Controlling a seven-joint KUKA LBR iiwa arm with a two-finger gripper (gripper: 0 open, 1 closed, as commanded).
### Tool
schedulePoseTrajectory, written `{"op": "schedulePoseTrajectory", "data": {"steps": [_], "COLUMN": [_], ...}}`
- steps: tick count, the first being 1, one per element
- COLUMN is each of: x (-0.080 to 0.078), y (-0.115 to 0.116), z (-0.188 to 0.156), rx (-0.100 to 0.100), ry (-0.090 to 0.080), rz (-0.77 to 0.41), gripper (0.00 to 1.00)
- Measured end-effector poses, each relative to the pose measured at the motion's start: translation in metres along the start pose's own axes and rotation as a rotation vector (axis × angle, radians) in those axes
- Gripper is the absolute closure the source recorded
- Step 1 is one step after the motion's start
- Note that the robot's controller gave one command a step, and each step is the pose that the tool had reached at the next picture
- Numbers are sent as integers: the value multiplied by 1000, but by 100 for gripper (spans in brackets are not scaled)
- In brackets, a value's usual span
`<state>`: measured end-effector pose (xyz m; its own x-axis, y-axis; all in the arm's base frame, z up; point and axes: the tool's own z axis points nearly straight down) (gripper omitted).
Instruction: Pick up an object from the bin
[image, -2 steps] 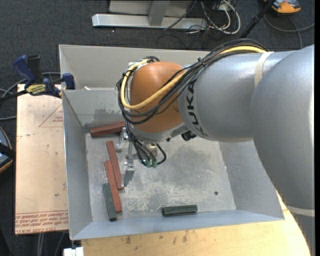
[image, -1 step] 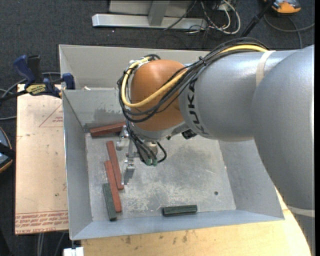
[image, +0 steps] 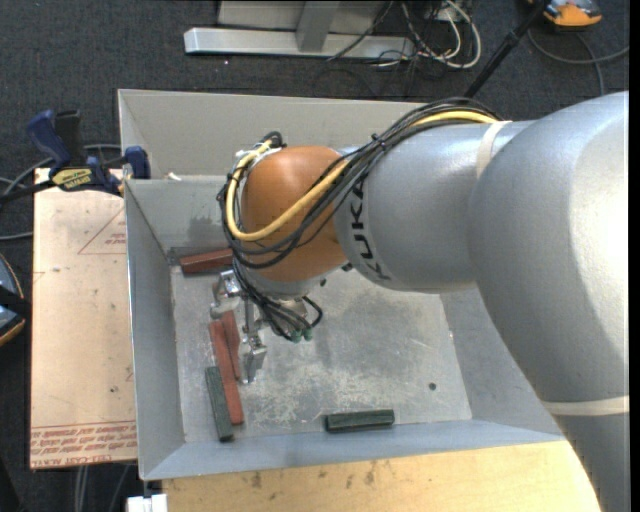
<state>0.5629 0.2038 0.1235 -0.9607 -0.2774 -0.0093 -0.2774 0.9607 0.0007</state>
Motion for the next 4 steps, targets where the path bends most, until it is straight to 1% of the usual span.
{"op": "schedulePoseTrajectory", "data": {"steps": [1,2,3,4], "x": [30,19,31,27], "y": [19,23,32,50], "z": [4,-10,31,48], "rx": [-2,-2,-3,2], "ry": [11,6,6,20], "rz": [-243,-354,-677,-1112], "gripper": [0,0,0,100]}}
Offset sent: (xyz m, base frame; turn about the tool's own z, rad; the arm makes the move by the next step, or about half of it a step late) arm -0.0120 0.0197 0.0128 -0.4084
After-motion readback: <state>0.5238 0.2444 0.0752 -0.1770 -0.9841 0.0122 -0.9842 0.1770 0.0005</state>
